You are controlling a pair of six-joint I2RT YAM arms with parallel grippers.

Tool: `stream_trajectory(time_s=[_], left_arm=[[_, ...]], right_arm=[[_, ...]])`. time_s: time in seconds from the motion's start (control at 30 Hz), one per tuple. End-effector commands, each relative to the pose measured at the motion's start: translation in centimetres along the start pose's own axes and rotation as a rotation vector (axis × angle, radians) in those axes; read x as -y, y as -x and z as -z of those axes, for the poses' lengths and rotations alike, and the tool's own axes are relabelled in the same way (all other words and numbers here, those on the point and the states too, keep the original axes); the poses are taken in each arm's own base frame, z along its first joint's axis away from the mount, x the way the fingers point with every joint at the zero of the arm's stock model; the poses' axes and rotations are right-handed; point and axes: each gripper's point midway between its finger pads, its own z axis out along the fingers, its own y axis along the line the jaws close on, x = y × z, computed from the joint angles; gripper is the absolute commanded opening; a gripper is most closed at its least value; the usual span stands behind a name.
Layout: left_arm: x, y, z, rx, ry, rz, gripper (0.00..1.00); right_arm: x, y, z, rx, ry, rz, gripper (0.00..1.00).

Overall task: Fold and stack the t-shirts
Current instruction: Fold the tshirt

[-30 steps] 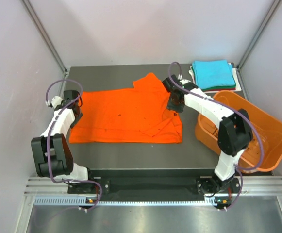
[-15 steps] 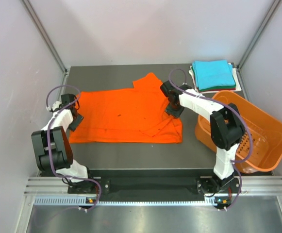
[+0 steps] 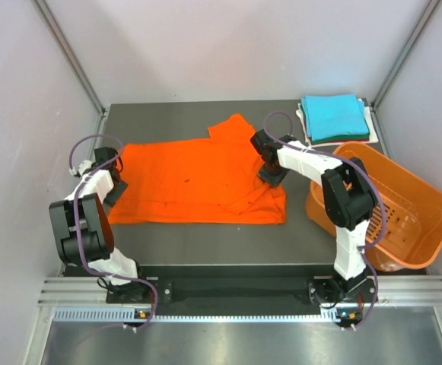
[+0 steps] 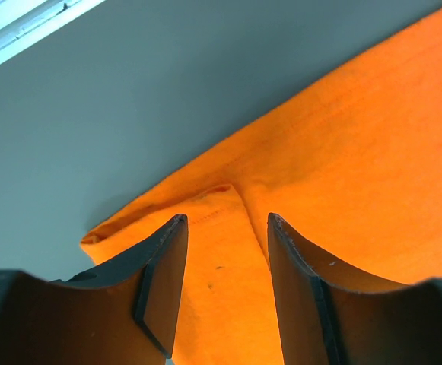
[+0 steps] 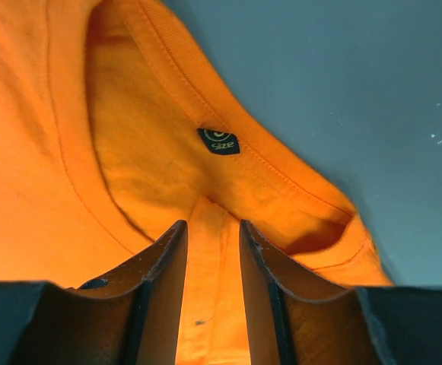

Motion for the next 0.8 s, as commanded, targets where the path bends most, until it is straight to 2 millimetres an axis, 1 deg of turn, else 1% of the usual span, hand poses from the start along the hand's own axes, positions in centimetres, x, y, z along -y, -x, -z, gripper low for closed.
stream_trajectory(time_s=[0.0,0.17,0.27,0.37,0.4,0.43,0.47,0.57,0.63,0.7,0.73,0.77], left_arm=[[0.0,1.5,-0.1,0.042,0.025,0.005,0.51],[0.2,1.3,-0.2,0.034,0.019,0.000,0.50],[0.1,1.6,-0.2,0.048,0.022,-0.005,0.51],[0.2,1.7,-0.3,0.042,0.026,-0.027,0.51],[0.5,2.1,-0.1,0.045,0.023,-0.030,0.51],[0.5,2.3,-0.1,0.046,0.025,-0.032,0.51],[0.5,2.3,0.0,0.046,0.026,-0.038,0.51],[0.6,3.0,0.5,0.062,0.024,-0.052,0.51],[0.8,2.9,0.6,0.054,0.013,-0.067,0.50],[0.9,2.9,0.6,0.044,0.015,-0.077,0.49],[0.7,2.6,0.6,0.024,0.021,-0.074,0.48],[0.6,2.5,0.5,0.015,0.018,-0.053,0.48]], right_arm=[[0.0,0.6,-0.7,0.021,0.003,-0.037,0.34],[0.0,0.3,-1.2,0.011,0.009,-0.048,0.33],[-0.2,0.4,-1.4,0.016,0.018,-0.050,0.31],[-0.2,0.2,-1.7,0.015,0.020,-0.049,0.20],[-0.2,0.2,-1.7,0.015,0.024,-0.049,0.09],[-0.3,0.2,-1.7,0.015,0.031,-0.039,0.02],[-0.3,0.2,-1.8,0.017,0.035,-0.038,0.00],[-0.3,0.7,-1.3,0.044,0.049,-0.025,0.00],[-0.4,1.6,-0.7,0.078,0.062,-0.024,0.00],[-0.4,1.9,-0.3,0.095,0.078,-0.017,0.00],[-0.6,2.2,0.2,0.106,0.094,-0.021,0.00],[-0.7,2.3,0.2,0.107,0.104,-0.019,0.00]])
